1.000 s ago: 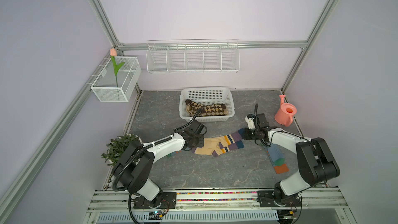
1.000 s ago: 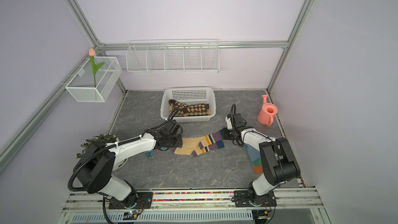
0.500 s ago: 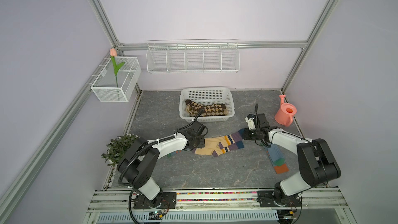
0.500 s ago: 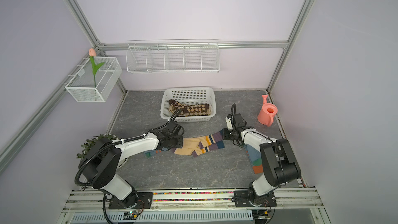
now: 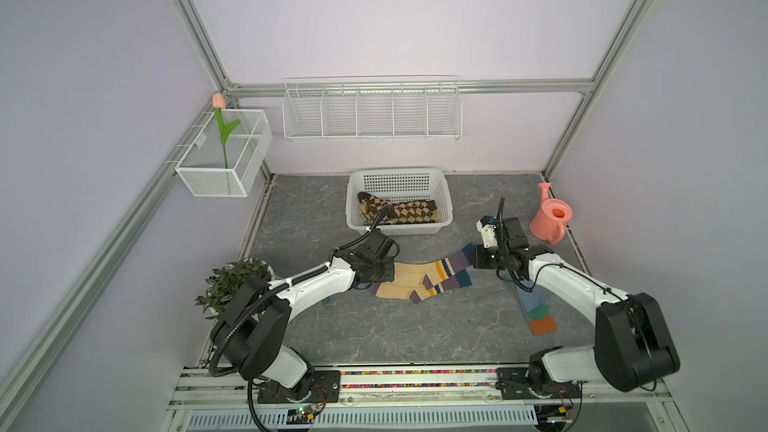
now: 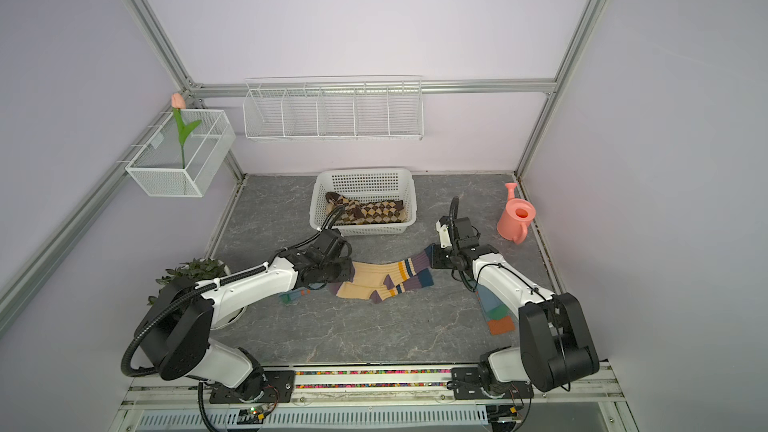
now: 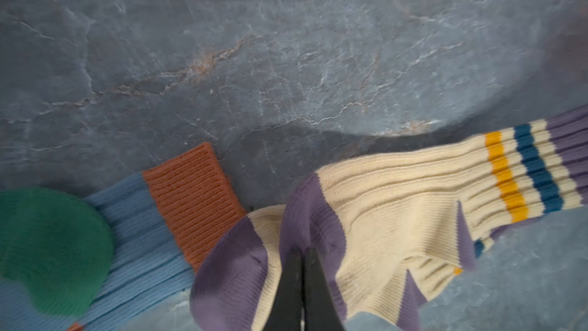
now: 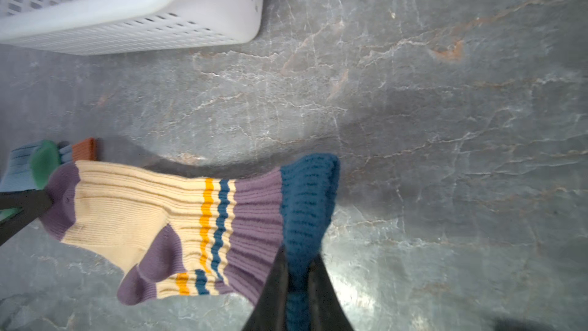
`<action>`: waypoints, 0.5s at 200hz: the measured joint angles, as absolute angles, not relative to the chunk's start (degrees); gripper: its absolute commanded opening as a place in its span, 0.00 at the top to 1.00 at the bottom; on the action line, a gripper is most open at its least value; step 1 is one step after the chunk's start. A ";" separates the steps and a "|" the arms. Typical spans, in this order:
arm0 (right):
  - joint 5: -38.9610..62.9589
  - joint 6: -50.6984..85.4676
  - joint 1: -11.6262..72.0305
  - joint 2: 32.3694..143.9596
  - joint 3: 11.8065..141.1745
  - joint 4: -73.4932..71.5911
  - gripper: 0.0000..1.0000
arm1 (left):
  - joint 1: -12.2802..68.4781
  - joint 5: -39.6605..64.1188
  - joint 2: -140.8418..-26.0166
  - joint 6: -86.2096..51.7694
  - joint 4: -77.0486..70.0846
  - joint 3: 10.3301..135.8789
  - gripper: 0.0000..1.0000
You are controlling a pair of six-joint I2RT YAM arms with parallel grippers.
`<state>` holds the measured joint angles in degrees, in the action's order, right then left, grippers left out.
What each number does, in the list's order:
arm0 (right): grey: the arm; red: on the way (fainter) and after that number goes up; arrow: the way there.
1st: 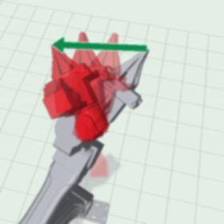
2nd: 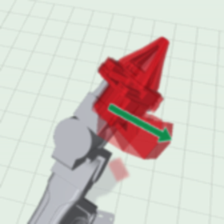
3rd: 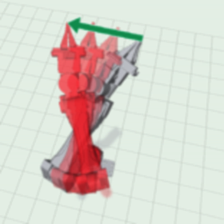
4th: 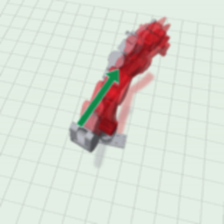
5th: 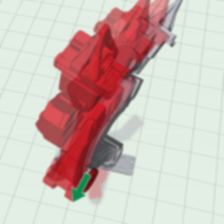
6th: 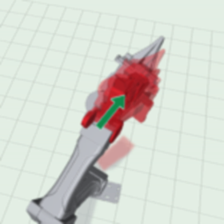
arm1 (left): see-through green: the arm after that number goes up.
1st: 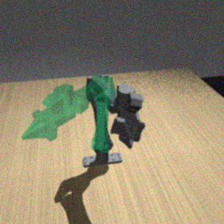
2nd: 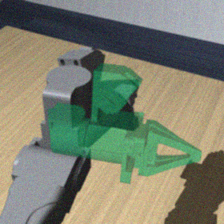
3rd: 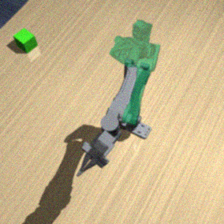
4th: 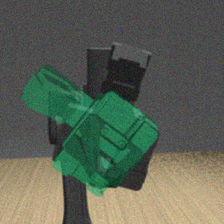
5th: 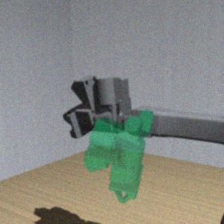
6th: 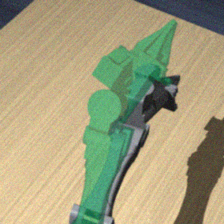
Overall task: Place the socks together as a pair
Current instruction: Adjust the sock to the sock.
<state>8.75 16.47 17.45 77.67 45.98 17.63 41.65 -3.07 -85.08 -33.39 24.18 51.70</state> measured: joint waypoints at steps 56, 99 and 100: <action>9.28 16.03 20.67 70.11 48.45 23.83 0.87 | 41.65 -4.36 -76.97 -32.67 30.83 54.22 1.00; 10.87 16.19 24.93 68.73 48.40 25.32 0.88 | 41.65 -6.35 -72.93 -32.25 36.42 54.19 1.00; 10.90 16.21 24.97 68.73 48.40 25.32 0.88 | 41.65 -6.37 -72.90 -32.25 36.47 54.19 1.00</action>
